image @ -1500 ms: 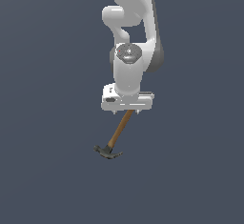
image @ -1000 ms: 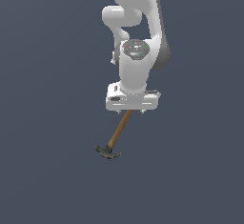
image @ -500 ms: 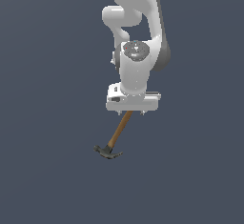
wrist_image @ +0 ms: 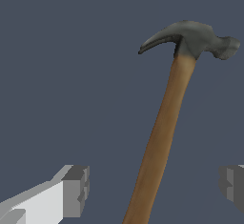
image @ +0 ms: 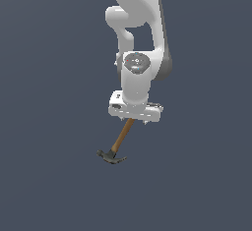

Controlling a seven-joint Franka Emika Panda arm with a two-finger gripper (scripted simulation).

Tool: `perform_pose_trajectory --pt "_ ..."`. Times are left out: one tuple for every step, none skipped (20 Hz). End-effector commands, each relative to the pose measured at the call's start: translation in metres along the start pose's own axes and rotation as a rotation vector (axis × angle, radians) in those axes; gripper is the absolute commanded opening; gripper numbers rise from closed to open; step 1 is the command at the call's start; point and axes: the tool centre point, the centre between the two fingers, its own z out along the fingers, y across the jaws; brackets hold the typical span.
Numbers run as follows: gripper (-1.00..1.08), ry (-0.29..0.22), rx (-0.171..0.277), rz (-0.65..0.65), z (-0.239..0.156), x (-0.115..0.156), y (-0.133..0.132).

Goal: Pick up the object and move it to a goal position.

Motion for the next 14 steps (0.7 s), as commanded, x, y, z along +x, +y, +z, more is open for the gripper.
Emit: perform_pose_trajectory --pt "1.00 0.000 0.000 0.066 0.010 0.002 0.003" --pt "1.00 0.000 -0.001 0.095 0.015 0.003 0.004" --pt "1.00 0.000 -0.001 0.126 0.019 0.004 0.005" --pt "1.00 0.000 -0.002 0.156 0.024 0.005 0.007" --pt "1.00 0.000 -0.003 0.185 0.028 0.005 0.008" --pt "1.00 0.001 -0.004 0.213 0.033 0.006 0.010" --pt "1.00 0.001 -0.005 0.238 0.036 0.007 0.011" --pt "1.00 0.002 -0.006 0.262 0.040 0.007 0.012" --pt "1.00 0.002 -0.007 0.285 0.044 0.008 0.013" --pt "1.00 0.003 -0.008 0.306 0.047 0.008 0.014" --pt "1.00 0.003 -0.009 0.325 0.050 0.009 0.015" --pt "1.00 0.004 -0.009 0.343 0.052 0.009 0.016" --pt "1.00 0.004 -0.010 0.360 0.055 0.009 0.017" --pt "1.00 0.005 -0.011 0.374 0.057 0.010 0.018"
